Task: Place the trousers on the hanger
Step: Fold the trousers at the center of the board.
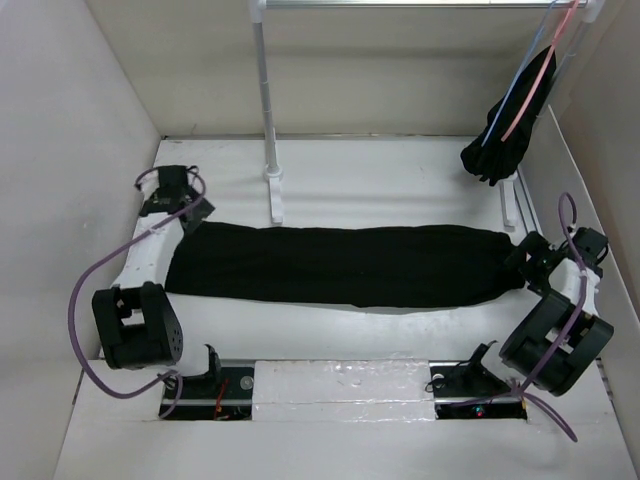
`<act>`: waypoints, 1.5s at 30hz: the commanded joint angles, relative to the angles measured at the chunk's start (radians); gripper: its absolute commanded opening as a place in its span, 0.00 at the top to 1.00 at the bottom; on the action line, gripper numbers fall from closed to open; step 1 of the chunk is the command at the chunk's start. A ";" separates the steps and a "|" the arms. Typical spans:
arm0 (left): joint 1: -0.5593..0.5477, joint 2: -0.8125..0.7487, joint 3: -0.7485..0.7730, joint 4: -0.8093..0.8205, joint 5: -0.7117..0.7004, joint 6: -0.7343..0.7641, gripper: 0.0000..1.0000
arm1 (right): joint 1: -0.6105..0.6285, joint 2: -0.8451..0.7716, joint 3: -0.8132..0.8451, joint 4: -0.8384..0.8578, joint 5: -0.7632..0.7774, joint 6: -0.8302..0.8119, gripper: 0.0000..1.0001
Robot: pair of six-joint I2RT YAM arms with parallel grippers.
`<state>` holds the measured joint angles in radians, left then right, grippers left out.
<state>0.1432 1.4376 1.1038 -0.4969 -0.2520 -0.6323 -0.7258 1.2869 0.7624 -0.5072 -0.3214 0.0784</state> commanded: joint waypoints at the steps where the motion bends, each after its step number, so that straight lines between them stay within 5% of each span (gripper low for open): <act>1: -0.169 -0.068 -0.059 0.099 0.083 0.008 0.22 | -0.015 -0.003 -0.057 0.133 -0.016 0.079 0.00; 6: -0.468 0.000 -0.062 0.164 0.169 -0.058 0.22 | -0.015 0.110 -0.120 0.258 -0.032 0.142 0.00; 10: -0.583 0.073 -0.029 0.169 0.168 -0.072 0.22 | -0.015 0.166 -0.121 0.300 -0.034 0.167 0.04; 17: -0.721 0.132 -0.027 0.192 0.149 -0.098 0.23 | -0.015 0.189 -0.130 0.391 -0.056 0.216 0.81; 20: -0.813 0.144 -0.015 0.189 0.122 -0.090 0.23 | -0.015 0.142 -0.100 0.371 -0.062 0.190 1.00; 27: -1.030 0.296 0.099 0.162 0.103 -0.107 0.23 | 0.004 -0.142 0.124 0.103 0.016 0.101 1.00; 33: -1.106 0.472 0.226 0.178 0.178 -0.139 0.23 | 0.087 -0.254 0.247 -0.046 0.031 -0.003 1.00; 38: -1.246 0.683 0.506 0.121 0.279 -0.188 0.23 | 0.161 -0.261 0.451 -0.154 0.016 -0.037 1.00; 42: -1.278 0.718 0.645 0.052 0.281 -0.202 0.23 | 0.258 -0.262 0.549 -0.177 -0.010 -0.043 1.00; 45: -1.248 0.574 0.595 0.040 0.216 -0.198 0.23 | 0.368 -0.300 0.517 -0.151 -0.034 -0.016 1.00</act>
<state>-1.1507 2.1628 1.7000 -0.3847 0.0032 -0.8097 -0.4271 1.0218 1.2709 -0.6575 -0.3199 0.0601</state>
